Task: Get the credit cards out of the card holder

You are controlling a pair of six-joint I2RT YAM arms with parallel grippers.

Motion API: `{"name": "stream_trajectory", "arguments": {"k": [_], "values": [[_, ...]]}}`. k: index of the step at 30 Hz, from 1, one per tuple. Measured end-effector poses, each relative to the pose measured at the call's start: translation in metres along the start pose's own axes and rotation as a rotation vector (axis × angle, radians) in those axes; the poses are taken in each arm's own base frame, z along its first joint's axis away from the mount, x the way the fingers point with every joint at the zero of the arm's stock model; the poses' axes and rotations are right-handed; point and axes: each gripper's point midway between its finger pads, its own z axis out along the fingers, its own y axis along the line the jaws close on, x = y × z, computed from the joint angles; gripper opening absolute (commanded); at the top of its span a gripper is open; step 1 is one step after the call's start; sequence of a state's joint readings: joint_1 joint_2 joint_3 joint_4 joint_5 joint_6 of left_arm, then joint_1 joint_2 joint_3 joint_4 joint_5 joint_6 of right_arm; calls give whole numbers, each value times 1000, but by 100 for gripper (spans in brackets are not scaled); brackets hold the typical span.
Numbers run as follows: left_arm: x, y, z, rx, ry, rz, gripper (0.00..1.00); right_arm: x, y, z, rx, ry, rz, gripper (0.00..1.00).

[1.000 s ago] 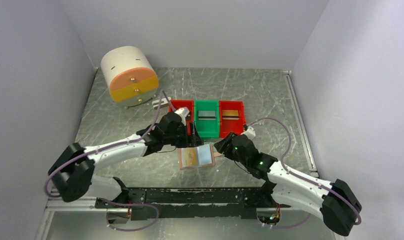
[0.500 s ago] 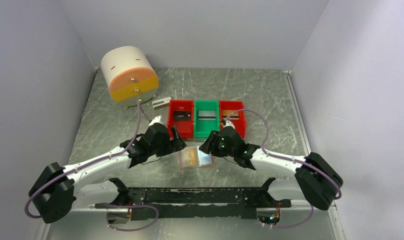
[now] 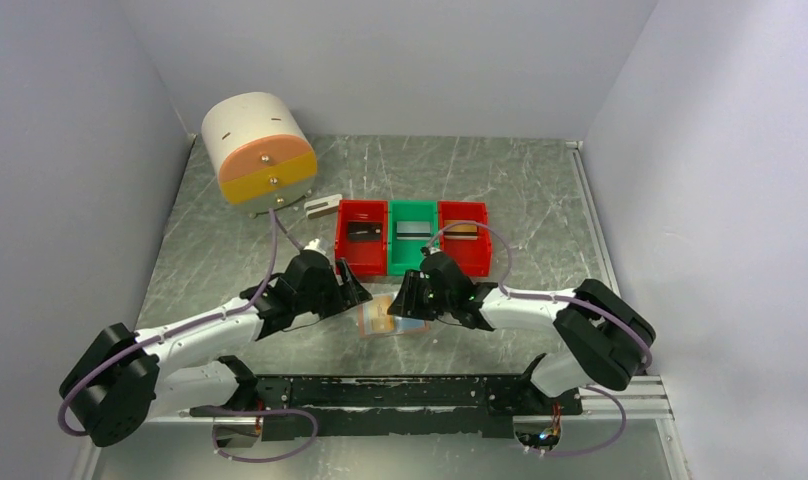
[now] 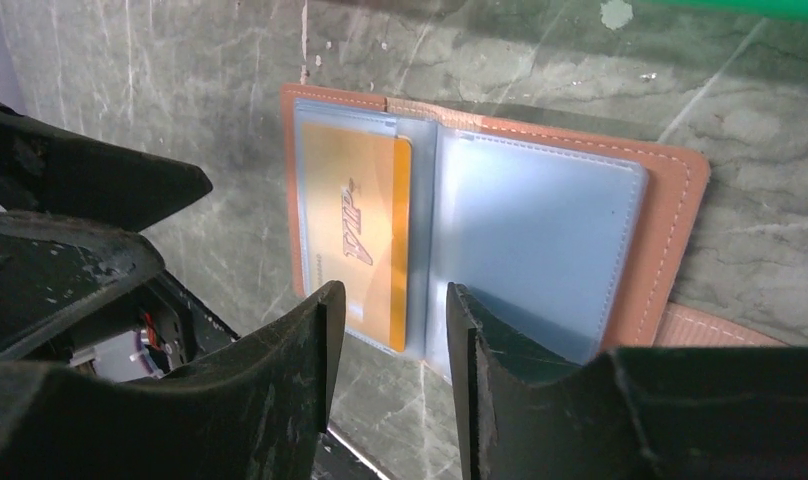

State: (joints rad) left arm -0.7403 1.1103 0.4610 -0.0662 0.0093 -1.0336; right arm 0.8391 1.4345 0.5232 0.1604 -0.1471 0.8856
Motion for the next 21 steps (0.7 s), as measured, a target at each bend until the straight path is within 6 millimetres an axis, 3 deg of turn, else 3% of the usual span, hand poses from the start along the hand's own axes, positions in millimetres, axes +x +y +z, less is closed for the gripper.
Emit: {"name": "stream_trajectory", "arguments": {"k": [12,21], "values": [[19,2,12,7,110,3,54,5,3,11,-21,31,47,34],[19,-9,15,32,139,47,46,7,-2,12,-6,21,101,26]]}}
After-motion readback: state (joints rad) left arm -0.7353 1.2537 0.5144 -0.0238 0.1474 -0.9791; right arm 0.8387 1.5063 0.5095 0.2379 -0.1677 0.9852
